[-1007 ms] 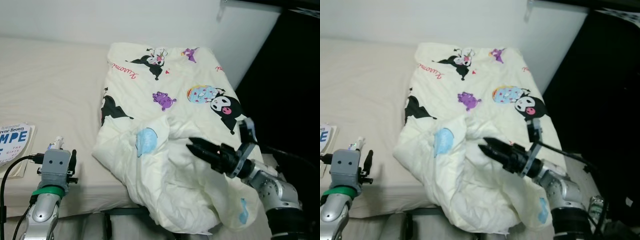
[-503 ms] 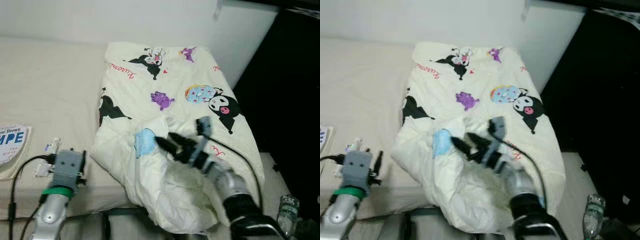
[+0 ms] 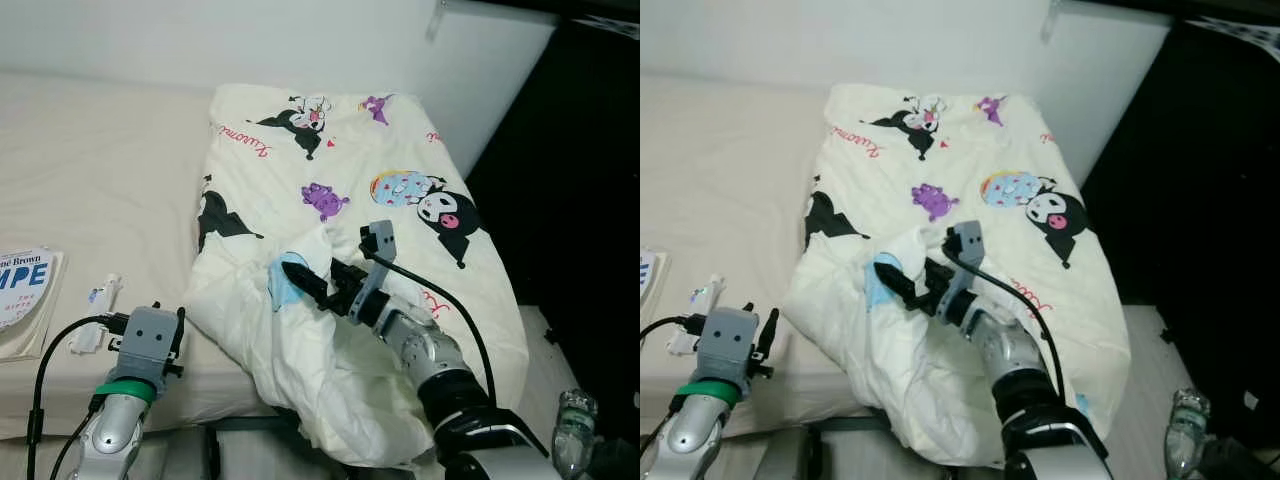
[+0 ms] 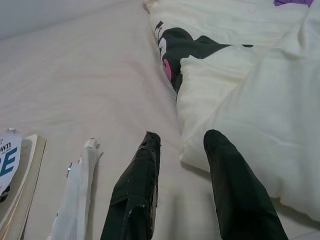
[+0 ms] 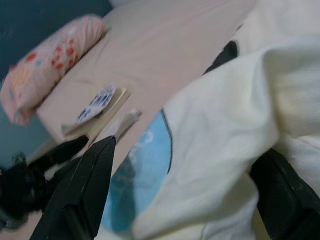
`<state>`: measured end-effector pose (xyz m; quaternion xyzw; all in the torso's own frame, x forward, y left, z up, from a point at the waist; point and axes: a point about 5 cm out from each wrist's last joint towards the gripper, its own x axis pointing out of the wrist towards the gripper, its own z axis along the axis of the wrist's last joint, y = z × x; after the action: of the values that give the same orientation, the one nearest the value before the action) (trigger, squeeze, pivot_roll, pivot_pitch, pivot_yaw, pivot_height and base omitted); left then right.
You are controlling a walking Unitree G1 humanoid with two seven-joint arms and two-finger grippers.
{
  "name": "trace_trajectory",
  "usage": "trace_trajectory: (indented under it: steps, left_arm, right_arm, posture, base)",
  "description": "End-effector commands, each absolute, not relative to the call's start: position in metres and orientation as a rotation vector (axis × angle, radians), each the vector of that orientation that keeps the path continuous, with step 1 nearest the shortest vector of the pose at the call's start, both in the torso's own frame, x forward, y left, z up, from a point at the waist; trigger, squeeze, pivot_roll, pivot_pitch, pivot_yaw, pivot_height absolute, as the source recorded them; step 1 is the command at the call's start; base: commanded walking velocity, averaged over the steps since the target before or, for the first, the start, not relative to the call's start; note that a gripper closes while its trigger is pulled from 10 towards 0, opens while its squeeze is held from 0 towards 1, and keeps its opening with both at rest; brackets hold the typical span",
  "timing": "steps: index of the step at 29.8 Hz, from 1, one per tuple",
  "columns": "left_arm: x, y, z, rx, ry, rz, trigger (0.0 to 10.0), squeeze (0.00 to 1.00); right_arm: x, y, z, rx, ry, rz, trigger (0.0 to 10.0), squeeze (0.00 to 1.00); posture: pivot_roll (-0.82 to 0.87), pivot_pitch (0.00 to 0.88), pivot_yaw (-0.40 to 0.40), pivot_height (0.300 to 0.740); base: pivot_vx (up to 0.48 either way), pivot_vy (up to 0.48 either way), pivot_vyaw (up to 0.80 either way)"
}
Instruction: Clean up the room
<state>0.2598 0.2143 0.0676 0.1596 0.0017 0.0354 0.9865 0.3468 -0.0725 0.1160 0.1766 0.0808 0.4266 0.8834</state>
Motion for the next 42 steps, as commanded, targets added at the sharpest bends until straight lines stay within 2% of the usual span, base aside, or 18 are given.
trace_trajectory:
  steps: [1,2,3,4,12,25,29,38,39,40,42]
  left_arm:
    - [0.259,0.215,0.068,0.321,0.004,0.070,10.0,0.00]
    - [0.260,0.215,0.069,0.322,0.002,0.072,10.0,0.00]
    - [0.260,0.215,0.069,0.322,0.002,0.072,10.0,0.00]
    - [0.260,0.216,0.069,0.322,0.002,0.074,10.0,0.00]
    - [0.259,0.218,0.068,0.318,0.009,0.083,10.0,0.00]
    - [0.262,0.220,0.069,0.321,0.006,0.079,10.0,0.00]
    - [0.262,0.219,0.070,0.326,0.004,0.068,10.0,0.00]
    - [0.261,0.216,0.069,0.339,0.008,0.052,10.0,0.00]
    - [0.261,0.216,0.068,0.340,0.009,0.049,10.0,0.00]
    - [0.261,0.215,0.068,0.340,0.009,0.048,10.0,0.00]
    - [0.260,0.215,0.068,0.340,0.009,0.048,10.0,0.00]
  right_arm:
    - [0.342,-0.072,0.106,0.354,0.197,0.898,10.0,0.00]
    - [0.341,-0.071,0.104,0.355,0.200,0.906,7.2,0.00]
    - [0.341,-0.071,0.104,0.355,0.200,0.906,7.2,0.00]
    - [0.340,-0.071,0.105,0.367,0.195,0.910,0.0,0.00]
    - [0.336,-0.064,0.109,0.404,0.159,0.987,0.0,0.00]
    - [0.309,-0.050,0.109,0.451,0.166,1.232,0.0,0.00]
    - [0.277,-0.044,0.116,0.459,0.186,1.456,0.0,0.00]
    - [0.242,-0.041,0.126,0.557,0.250,1.671,0.0,0.00]
    - [0.239,-0.043,0.126,0.565,0.264,1.695,2.1,0.00]
    - [0.238,-0.044,0.127,0.569,0.268,1.708,10.0,0.00]
    - [0.237,-0.045,0.128,0.571,0.270,1.716,10.0,0.00]
  posture:
    - [0.07,0.060,-0.088,0.606]
    - [0.08,0.062,-0.088,0.606]
    - [0.08,0.062,-0.088,0.606]
    - [0.08,0.062,-0.088,0.606]
    - [0.07,0.061,-0.082,0.606]
    - [0.07,0.058,-0.069,0.606]
    - [0.07,0.062,-0.064,0.606]
    - [0.07,0.068,-0.061,0.606]
    - [0.07,0.069,-0.061,0.606]
    - [0.07,0.070,-0.063,0.606]
    - [0.07,0.070,-0.063,0.606]
  base:
    - [0.000,0.000,0.00]
    - [0.000,0.000,0.00]
    - [0.000,0.000,0.00]
    - [0.000,0.000,0.00]
    - [0.000,0.000,0.00]
    - [0.000,0.000,0.00]
    - [0.000,0.000,0.00]
    - [0.000,0.000,0.00]
    - [0.000,0.000,0.00]
    - [0.000,0.000,0.00]
    - [0.000,0.000,0.00]
